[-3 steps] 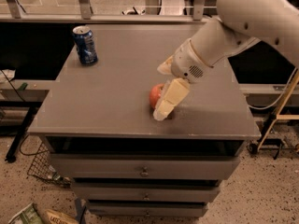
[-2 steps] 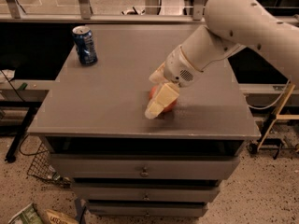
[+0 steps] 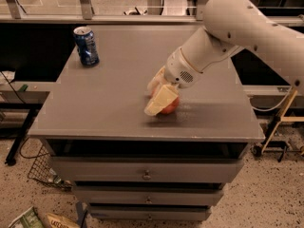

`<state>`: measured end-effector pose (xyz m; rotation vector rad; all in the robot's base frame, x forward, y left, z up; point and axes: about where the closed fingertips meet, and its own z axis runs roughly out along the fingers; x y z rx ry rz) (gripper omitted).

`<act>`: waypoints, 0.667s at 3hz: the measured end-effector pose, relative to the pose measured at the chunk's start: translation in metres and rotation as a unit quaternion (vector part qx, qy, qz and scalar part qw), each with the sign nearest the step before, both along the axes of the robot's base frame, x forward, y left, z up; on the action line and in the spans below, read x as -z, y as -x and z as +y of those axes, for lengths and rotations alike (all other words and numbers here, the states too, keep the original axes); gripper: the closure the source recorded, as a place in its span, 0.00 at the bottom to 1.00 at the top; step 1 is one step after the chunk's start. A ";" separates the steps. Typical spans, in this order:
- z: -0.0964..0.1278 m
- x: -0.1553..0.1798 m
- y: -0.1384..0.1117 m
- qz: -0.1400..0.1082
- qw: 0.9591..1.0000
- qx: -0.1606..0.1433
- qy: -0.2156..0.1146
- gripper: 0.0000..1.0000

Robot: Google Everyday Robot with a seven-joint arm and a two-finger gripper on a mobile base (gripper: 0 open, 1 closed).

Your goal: Move apple near pepsi can

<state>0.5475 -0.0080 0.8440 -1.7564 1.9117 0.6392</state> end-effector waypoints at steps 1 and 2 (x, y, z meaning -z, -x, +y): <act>0.000 0.000 0.000 0.000 1.000 0.000 0.000 0.87; -0.004 -0.048 -0.012 -0.063 0.997 -0.008 -0.045 1.00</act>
Offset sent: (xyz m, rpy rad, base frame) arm 0.0297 -0.0210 0.1333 0.2452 -0.3299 0.0126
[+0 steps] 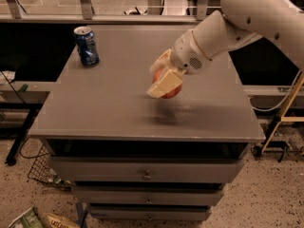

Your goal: Move apple near pepsi can

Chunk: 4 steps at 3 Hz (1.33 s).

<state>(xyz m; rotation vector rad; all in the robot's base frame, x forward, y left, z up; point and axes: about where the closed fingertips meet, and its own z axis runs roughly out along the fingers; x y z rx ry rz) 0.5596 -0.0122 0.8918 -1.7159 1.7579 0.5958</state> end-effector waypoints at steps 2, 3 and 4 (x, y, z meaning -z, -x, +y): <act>0.011 -0.003 -0.020 -0.020 1.000 0.008 -0.004 1.00; 0.028 -0.026 -0.070 -0.066 0.997 0.046 -0.008 1.00; 0.053 -0.042 -0.111 -0.088 0.993 0.076 -0.004 1.00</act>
Offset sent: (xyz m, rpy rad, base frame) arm 0.0490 0.0201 0.0112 0.0224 -0.1002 -0.0453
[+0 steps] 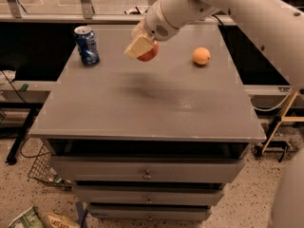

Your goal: Move apple near pepsi can

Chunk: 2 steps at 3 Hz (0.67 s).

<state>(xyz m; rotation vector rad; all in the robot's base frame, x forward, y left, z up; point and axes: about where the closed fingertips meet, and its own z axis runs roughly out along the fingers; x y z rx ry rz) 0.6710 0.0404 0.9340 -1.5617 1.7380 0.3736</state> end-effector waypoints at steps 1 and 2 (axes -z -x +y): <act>0.034 0.001 -0.029 0.003 1.000 0.011 0.008 1.00; 0.069 0.017 -0.045 0.023 1.000 0.003 0.019 1.00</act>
Offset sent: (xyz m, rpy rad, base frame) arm 0.0656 0.1077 -0.0333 -0.0659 0.0917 0.0107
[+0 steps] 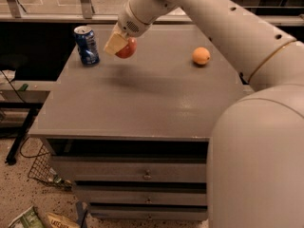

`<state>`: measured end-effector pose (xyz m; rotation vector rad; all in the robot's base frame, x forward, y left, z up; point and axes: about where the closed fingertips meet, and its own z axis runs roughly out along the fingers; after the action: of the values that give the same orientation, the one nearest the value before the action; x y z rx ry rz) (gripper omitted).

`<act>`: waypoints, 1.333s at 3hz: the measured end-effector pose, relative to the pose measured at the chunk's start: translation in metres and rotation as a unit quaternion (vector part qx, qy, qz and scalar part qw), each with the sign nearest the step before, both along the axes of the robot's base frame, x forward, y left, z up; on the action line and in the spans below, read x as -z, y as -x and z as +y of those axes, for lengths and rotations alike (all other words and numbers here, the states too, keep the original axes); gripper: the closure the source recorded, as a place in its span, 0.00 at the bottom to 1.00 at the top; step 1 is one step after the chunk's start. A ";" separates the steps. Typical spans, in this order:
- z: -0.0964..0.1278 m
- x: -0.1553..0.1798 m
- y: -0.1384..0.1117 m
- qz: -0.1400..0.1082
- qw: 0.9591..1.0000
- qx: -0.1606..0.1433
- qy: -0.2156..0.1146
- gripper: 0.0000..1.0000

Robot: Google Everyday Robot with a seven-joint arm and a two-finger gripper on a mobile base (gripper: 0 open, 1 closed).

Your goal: Move apple near pepsi can

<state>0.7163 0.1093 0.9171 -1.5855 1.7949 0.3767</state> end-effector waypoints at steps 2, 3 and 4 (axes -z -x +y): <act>0.028 0.044 -0.023 0.051 0.999 -0.004 0.017 1.00; 0.036 0.062 -0.033 0.071 0.997 -0.003 0.017 0.98; 0.037 0.066 -0.036 0.077 0.997 0.002 0.014 0.74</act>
Offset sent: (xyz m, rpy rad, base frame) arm 0.0394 0.0319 -0.0641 -0.0445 0.1581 -0.0062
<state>0.7528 0.1460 0.8506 -1.6106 1.9256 0.4858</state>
